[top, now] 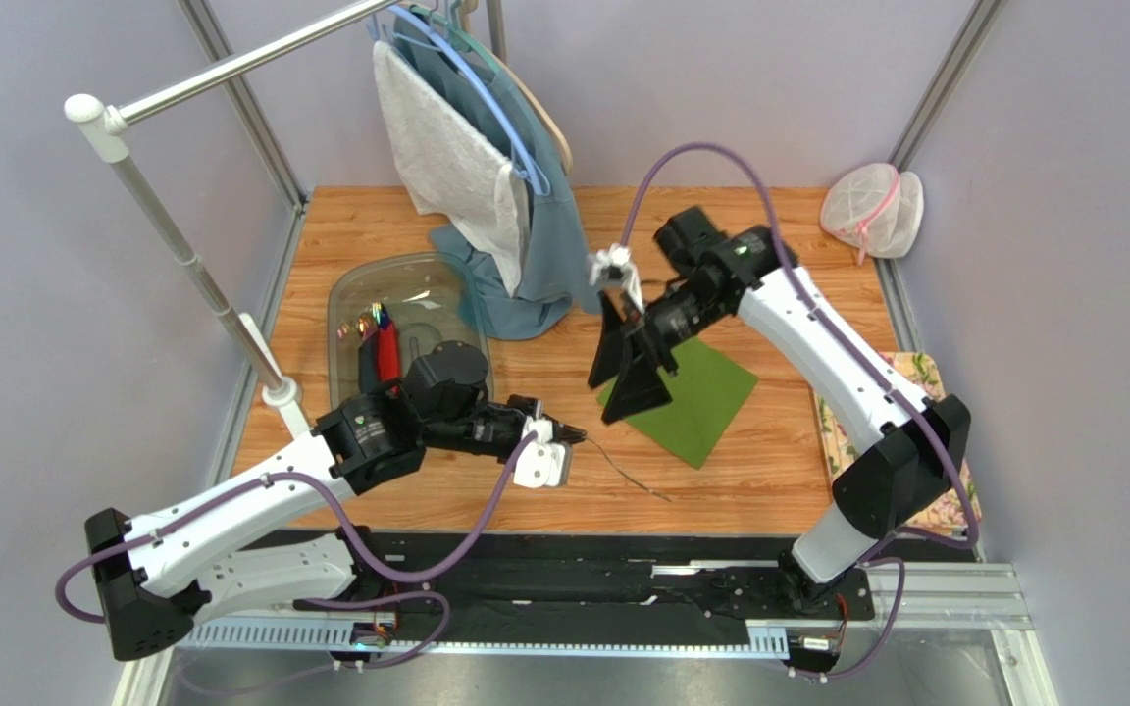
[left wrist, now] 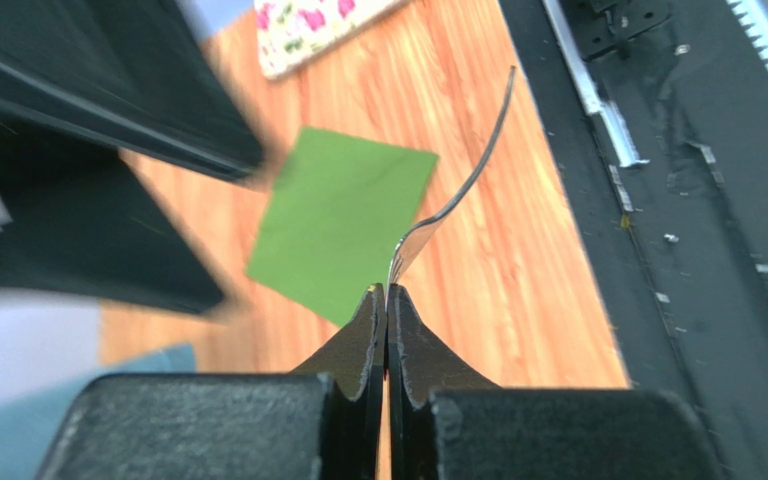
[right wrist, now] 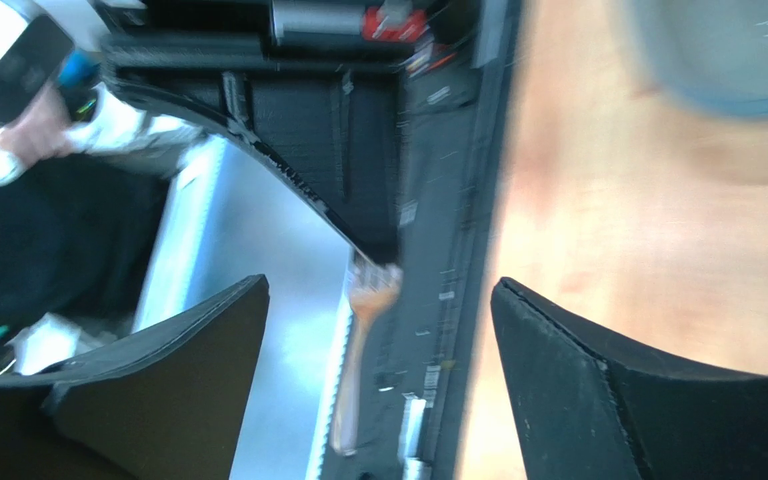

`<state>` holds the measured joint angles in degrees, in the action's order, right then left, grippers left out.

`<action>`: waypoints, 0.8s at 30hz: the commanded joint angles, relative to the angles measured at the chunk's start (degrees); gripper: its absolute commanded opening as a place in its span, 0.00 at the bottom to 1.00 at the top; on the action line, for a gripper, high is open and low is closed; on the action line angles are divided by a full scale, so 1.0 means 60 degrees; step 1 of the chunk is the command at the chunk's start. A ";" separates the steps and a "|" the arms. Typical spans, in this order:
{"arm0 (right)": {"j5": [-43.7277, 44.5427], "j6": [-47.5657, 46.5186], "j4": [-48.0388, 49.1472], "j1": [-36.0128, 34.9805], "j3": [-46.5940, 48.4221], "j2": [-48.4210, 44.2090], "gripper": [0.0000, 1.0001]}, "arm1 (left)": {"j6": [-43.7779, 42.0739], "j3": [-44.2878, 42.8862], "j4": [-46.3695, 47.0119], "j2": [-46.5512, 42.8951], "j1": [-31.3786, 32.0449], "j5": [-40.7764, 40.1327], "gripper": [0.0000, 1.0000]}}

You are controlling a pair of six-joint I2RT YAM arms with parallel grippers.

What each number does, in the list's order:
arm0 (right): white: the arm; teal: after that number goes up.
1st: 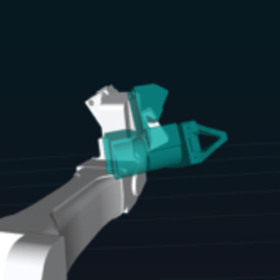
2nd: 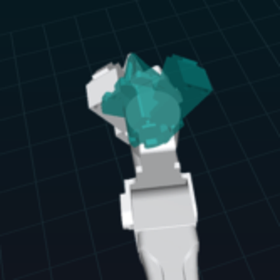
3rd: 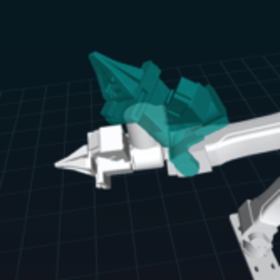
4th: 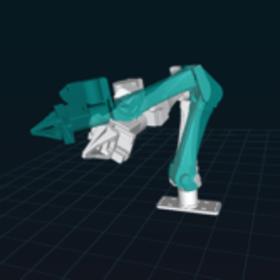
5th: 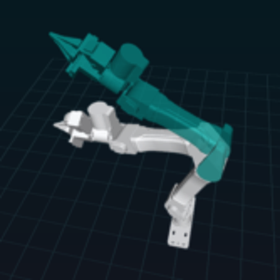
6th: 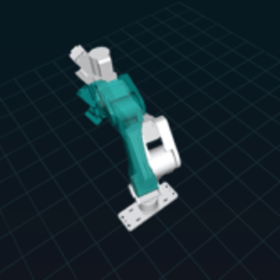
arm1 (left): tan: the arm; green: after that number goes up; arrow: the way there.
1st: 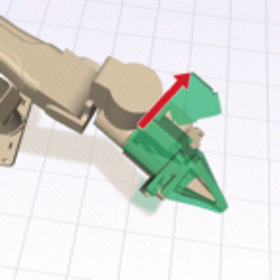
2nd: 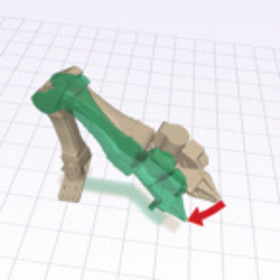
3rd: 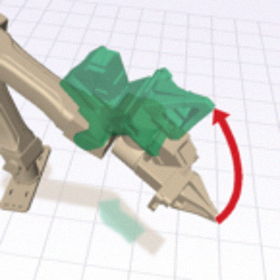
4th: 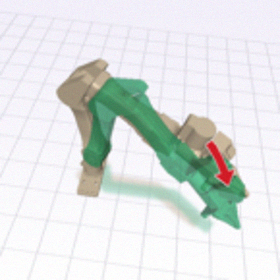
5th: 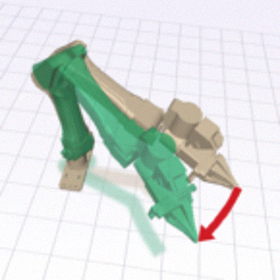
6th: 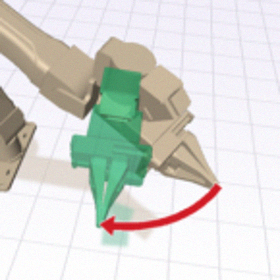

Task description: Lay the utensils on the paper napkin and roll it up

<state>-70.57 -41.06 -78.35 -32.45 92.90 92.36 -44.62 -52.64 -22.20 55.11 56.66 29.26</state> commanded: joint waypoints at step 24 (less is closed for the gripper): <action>0.7601 0.2199 0.2701 -0.0070 -0.1772 -0.4231 0.86 | 0.5795 -0.5451 -0.7977 0.6092 -0.3876 0.4951 0.00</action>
<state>-32.53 -27.49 -60.71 -31.22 85.49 64.27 -13.89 -84.25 -62.43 87.29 35.46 50.39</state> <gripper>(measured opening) 0.910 0.008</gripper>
